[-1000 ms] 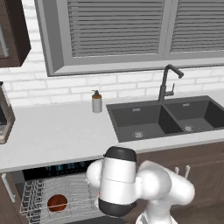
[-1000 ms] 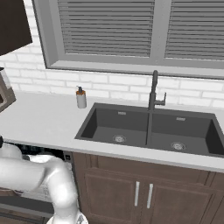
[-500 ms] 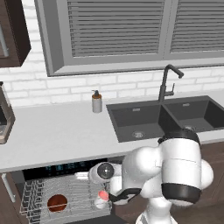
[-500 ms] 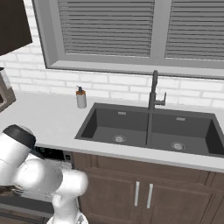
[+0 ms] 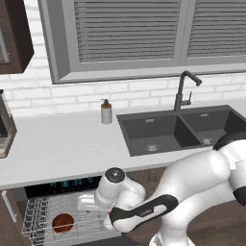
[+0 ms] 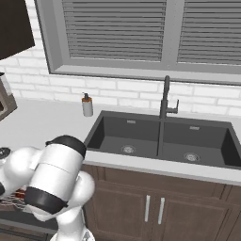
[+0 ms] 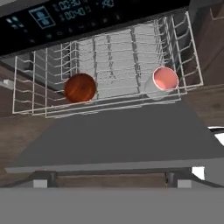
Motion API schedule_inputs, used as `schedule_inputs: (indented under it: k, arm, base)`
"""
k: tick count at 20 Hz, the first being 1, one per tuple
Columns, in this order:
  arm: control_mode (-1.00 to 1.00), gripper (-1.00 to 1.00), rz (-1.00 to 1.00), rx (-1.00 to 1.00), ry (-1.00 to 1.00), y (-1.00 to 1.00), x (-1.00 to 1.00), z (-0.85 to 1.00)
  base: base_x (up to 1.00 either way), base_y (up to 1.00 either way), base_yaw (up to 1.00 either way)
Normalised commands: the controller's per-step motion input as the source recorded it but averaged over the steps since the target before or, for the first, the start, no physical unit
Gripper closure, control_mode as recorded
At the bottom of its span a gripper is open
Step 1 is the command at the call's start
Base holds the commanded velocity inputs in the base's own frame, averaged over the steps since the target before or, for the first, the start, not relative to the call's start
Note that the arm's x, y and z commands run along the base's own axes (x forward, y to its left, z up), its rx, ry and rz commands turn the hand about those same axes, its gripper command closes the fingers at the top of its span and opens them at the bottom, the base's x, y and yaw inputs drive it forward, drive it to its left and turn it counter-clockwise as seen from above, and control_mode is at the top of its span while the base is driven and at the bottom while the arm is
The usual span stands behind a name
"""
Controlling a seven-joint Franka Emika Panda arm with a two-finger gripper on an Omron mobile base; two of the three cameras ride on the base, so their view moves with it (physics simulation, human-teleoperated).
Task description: Pick up the cup and bowl from the counter, place them in the dishwasher, and close the dishwasher door.
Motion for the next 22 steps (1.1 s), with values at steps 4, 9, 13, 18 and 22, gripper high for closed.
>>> schedule_inputs:
  k: [4,9,13,18,22]
  arm:
    - [-1.00,-1.00,-0.28,-0.04,0.45,0.03,-0.21,-0.09]
    - [-1.00,-1.00,-0.34,-0.17,0.21,0.07,-0.02,-0.30]
    - [-1.00,-1.00,-0.29,-0.26,0.01,0.30,-0.24,-0.37]
    - [-1.00,-1.00,-0.26,-0.27,0.00,0.34,-0.05,-0.25]
    - [-1.00,-1.00,-0.22,-0.25,0.00,0.20,0.00,-0.21]
  base:
    - [0.00,0.00,0.00]
    - [0.00,0.00,0.00]
    - [0.00,0.00,0.00]
    - [0.00,0.00,0.00]
    - [0.00,0.00,0.00]
